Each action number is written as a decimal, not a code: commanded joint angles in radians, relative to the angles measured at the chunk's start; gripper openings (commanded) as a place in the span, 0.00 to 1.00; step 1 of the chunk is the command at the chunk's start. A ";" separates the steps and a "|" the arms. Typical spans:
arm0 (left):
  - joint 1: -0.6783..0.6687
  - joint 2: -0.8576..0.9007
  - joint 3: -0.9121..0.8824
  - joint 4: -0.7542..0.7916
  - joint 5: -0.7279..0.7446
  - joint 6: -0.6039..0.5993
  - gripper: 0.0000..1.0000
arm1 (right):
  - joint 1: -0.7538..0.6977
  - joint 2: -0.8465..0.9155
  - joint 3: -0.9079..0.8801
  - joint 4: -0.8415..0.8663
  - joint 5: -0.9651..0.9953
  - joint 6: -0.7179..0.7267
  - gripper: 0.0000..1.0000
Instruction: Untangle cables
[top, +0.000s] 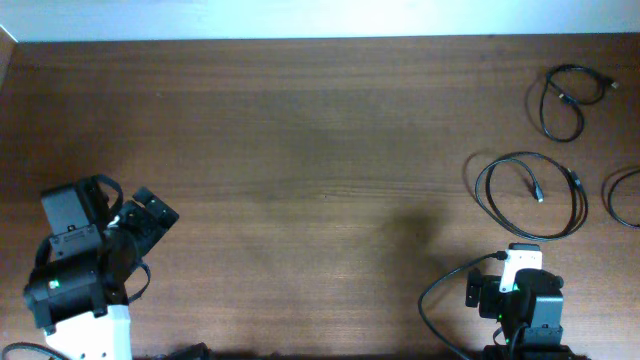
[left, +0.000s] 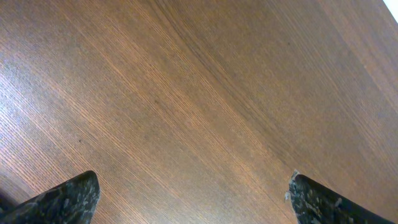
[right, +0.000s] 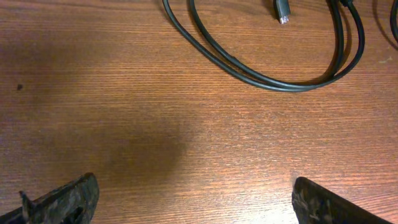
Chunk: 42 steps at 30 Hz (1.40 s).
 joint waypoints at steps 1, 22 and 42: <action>0.006 -0.002 0.015 0.002 0.000 -0.013 0.99 | -0.004 -0.044 0.002 0.001 0.005 0.004 0.98; 0.006 -0.002 0.015 0.002 0.000 -0.013 0.99 | -0.004 -0.269 -0.270 0.758 0.009 0.004 0.99; 0.006 -0.002 0.015 0.002 0.000 -0.013 0.99 | -0.005 -0.268 -0.277 0.765 0.009 0.004 0.98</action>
